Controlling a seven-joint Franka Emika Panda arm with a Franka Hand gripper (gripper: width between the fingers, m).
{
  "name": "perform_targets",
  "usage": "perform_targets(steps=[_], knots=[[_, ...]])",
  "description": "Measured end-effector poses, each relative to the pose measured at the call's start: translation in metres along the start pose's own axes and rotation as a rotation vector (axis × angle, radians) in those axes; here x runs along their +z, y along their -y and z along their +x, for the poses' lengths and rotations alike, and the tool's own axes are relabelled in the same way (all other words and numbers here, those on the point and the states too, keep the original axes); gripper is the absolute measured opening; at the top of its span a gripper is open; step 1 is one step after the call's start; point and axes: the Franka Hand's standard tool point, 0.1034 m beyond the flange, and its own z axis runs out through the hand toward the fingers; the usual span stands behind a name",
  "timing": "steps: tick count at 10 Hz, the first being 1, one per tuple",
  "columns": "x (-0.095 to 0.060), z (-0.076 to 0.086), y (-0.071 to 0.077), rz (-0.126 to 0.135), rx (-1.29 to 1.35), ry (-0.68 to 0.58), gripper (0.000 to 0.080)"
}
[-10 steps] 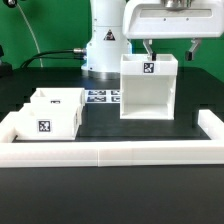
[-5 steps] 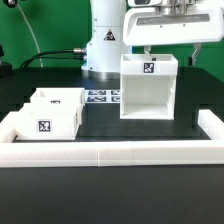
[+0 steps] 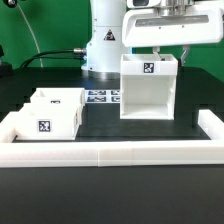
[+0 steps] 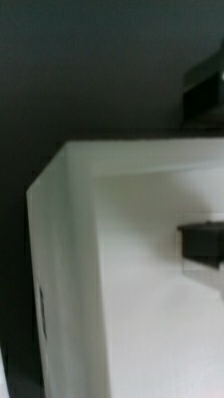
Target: Assemble drawer
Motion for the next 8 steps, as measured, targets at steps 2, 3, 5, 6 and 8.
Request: perform_targets(steps=[2,3,5,6,8], knots=[[-0.0001,0.0002,0.0,0.0,0.0,-0.001,0.0078],[-0.0002,0.0003,0.0001,0.0,0.0,-0.001,0.0036],[-0.0002,0.0003,0.0001,0.0,0.0,-0.001,0.0036],[-0.0002,0.0003,0.0001,0.0,0.0,-0.001,0.0036],[-0.0002,0.0003,0.0,0.0,-0.001,-0.001,0.0037]])
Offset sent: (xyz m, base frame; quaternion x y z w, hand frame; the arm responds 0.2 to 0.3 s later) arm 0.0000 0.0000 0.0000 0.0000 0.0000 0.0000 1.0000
